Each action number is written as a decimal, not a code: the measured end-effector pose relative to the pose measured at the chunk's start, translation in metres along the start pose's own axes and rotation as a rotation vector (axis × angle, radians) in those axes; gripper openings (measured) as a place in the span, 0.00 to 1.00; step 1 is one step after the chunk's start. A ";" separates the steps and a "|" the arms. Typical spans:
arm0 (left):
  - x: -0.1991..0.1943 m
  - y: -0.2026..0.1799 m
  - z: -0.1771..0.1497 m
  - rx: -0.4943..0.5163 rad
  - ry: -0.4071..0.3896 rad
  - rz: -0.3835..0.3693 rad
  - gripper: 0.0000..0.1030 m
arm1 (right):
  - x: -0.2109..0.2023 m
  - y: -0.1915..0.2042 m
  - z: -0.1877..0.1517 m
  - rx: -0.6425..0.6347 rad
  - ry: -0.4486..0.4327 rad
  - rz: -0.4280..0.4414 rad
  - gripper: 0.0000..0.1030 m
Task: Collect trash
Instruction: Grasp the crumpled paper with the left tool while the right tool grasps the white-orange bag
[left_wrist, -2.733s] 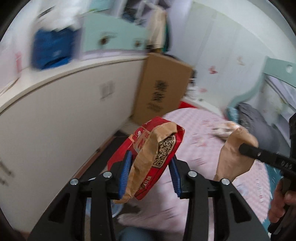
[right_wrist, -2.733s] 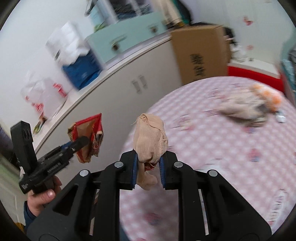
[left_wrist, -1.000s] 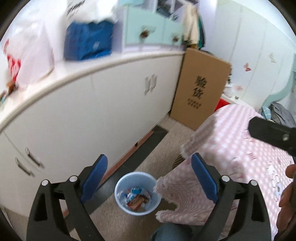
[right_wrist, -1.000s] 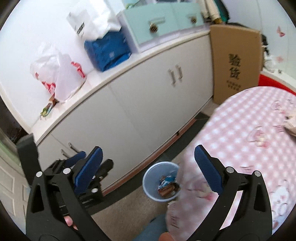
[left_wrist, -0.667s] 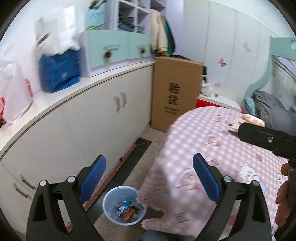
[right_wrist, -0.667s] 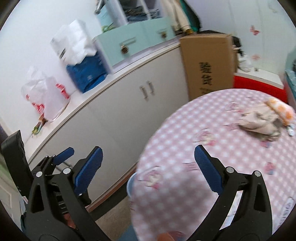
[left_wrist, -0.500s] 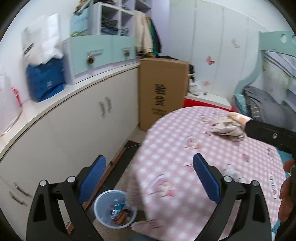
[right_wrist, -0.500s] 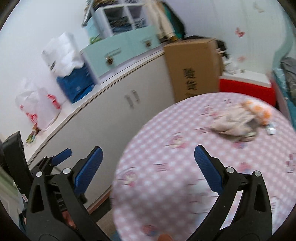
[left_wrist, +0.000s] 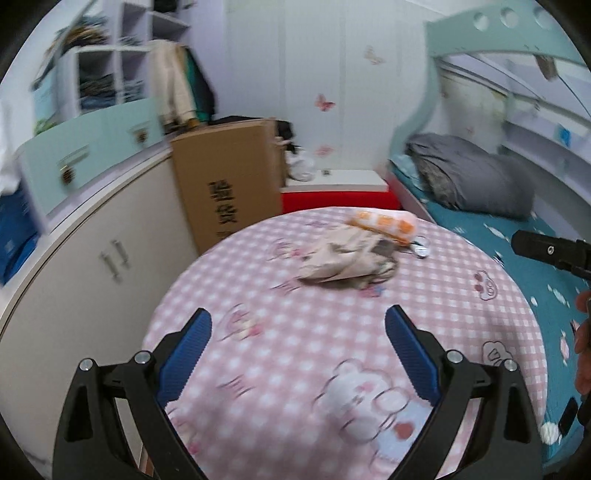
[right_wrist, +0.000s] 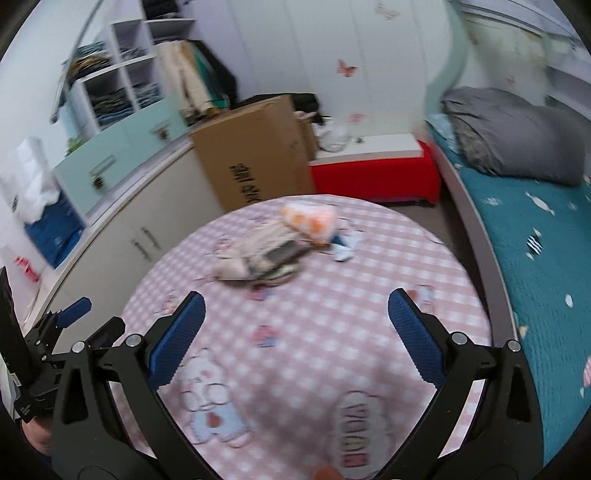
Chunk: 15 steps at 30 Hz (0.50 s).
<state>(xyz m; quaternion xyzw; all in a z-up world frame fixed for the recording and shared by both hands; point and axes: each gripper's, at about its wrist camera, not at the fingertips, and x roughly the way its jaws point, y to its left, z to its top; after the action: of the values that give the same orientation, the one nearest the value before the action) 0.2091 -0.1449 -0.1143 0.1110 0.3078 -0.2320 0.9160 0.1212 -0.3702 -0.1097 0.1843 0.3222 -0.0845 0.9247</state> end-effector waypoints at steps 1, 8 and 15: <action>0.008 -0.009 0.003 0.024 0.000 -0.008 0.90 | 0.002 -0.009 -0.001 0.015 0.003 -0.010 0.94; 0.077 -0.027 0.021 0.005 0.059 -0.057 0.90 | 0.017 -0.044 -0.006 0.054 0.038 -0.037 0.94; 0.138 -0.026 0.034 -0.025 0.113 -0.064 0.90 | 0.050 -0.053 0.004 0.056 0.070 -0.028 0.94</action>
<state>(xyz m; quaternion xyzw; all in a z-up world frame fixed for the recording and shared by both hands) 0.3104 -0.2284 -0.1738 0.1028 0.3653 -0.2505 0.8906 0.1480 -0.4224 -0.1532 0.2084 0.3544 -0.0999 0.9061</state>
